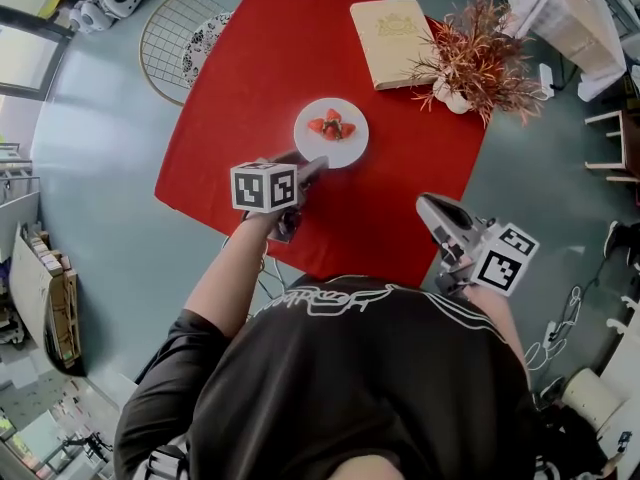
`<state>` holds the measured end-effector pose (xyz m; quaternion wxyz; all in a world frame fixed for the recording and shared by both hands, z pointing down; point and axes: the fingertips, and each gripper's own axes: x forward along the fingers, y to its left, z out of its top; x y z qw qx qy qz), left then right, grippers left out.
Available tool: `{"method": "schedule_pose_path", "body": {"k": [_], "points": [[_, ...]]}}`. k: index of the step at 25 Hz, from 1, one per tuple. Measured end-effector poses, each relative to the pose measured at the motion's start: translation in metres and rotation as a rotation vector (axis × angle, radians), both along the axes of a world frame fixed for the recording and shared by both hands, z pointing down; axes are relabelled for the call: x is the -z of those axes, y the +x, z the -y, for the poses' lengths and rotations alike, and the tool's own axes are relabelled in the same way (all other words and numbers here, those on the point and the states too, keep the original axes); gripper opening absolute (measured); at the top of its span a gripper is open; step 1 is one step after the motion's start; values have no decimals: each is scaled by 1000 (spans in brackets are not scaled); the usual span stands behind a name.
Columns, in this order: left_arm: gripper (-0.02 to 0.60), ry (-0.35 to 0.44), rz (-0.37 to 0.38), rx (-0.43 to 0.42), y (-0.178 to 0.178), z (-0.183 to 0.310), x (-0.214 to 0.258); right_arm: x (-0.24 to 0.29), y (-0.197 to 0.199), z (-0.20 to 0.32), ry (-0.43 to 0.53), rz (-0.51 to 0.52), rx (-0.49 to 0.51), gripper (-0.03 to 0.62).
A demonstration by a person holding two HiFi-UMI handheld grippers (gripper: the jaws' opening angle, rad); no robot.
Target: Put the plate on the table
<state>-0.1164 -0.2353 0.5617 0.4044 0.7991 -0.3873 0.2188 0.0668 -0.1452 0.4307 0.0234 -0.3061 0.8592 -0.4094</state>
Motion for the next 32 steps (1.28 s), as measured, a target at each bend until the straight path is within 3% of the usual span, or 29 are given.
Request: {"method": "schedule_pose_path", "body": {"k": [7,13,15,18,21,25,28,32], "points": [[299,17,41,-51,-1,-9,-3,-7,1,-4,-12,6,4,8],[299,44,29,-12,-5,-21,3,1,-6,-10,16,7,29,8],[298,61,10,4,-4,-27,12,0,-5,-15,18,11,38,8],[290,90,-75,34,5,-40,37,4,-5,-24,43,3,65,8],[239,129,-128,53,13,-56,65,11,-3,-34,70,8,89,8],[51,222,-209,79,28,-86,109,21,3,-53,109,-3,138,8],[18,292,-310,89,45,-115,146,33,11,-70,148,-13,168,8],[8,413,-380,51,70,-158,198,56,18,-100,211,-20,221,8]]}}
